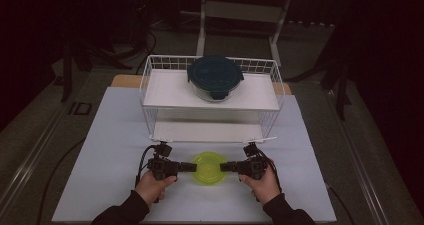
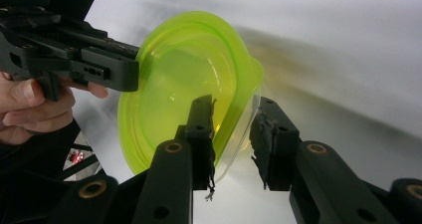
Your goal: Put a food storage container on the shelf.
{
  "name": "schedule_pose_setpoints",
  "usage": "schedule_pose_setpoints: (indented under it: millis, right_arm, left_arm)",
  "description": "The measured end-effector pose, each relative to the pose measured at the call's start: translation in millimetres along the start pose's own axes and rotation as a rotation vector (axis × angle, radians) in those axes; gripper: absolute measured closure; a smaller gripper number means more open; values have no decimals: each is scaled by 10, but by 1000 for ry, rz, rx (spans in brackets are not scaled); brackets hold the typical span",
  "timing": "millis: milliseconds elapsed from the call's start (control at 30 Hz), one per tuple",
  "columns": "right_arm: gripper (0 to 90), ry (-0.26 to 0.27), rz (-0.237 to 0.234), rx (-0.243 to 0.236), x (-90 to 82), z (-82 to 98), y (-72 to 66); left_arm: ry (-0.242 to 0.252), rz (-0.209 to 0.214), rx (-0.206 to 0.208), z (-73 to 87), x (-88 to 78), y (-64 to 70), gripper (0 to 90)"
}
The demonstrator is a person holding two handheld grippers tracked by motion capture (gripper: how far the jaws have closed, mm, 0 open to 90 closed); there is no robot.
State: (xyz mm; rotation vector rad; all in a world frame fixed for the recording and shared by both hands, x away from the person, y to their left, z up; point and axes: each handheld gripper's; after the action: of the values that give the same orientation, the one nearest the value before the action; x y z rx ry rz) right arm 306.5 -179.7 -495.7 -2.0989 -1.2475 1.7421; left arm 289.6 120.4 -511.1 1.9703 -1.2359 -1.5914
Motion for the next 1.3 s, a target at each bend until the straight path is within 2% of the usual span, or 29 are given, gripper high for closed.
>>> schedule_pose_setpoints:
  millis: [133,233,267,367,500,567,633,700,767,833,1133,1233,1300]
  right_arm:
    - [724,12,-2,5,-4,27,-9]
    - [732,13,3,13,-12,43,-25]
    - [739,12,19,8,-20,58,-55]
    - [755,13,10,12,-32,82,-72]
    - [775,23,6,18,-40,102,-103]
    - [801,45,-3,26,-61,117,-120]
    - [806,51,32,5,-70,127,-154]
    - [807,49,35,6,-66,140,-160]
    - [807,54,31,3,-83,143,-160]
    - [806,64,33,-7,-118,142,-186]
    - [807,120,55,-34,-309,92,-342]
    - [807,129,54,-43,-351,79,-366]
    - [807,143,55,-55,-424,55,-430]
  left_arm:
    - [-6,11,-14,14,3,25,726]
    - [-11,-3,-12,17,-2,59,738]
    - [-18,-20,2,25,-5,101,740]
    - [-42,-53,28,30,-18,153,740]
    - [-39,-56,3,65,-25,179,753]
    - [-33,-79,17,83,-28,210,774]
    - [-27,-80,15,84,-37,228,798]
    - [-23,-69,9,86,-40,226,801]
    - [-25,-69,27,79,-55,242,800]
    - [-18,-51,36,61,-92,255,800]
    - [25,-68,98,-24,-240,415,801]
    - [33,-64,103,-31,-264,430,803]
    - [49,-68,124,-65,-355,520,804]
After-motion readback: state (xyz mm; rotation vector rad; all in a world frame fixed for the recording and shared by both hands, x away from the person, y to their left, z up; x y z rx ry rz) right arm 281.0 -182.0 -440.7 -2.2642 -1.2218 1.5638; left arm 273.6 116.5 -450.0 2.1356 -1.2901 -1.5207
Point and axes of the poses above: each handheld gripper's, and its own axes: x roughly forward along the jaws, z roughly out of its underside, y roughly to its right, and after that the axes turned 13 degrees about -y, right-handed
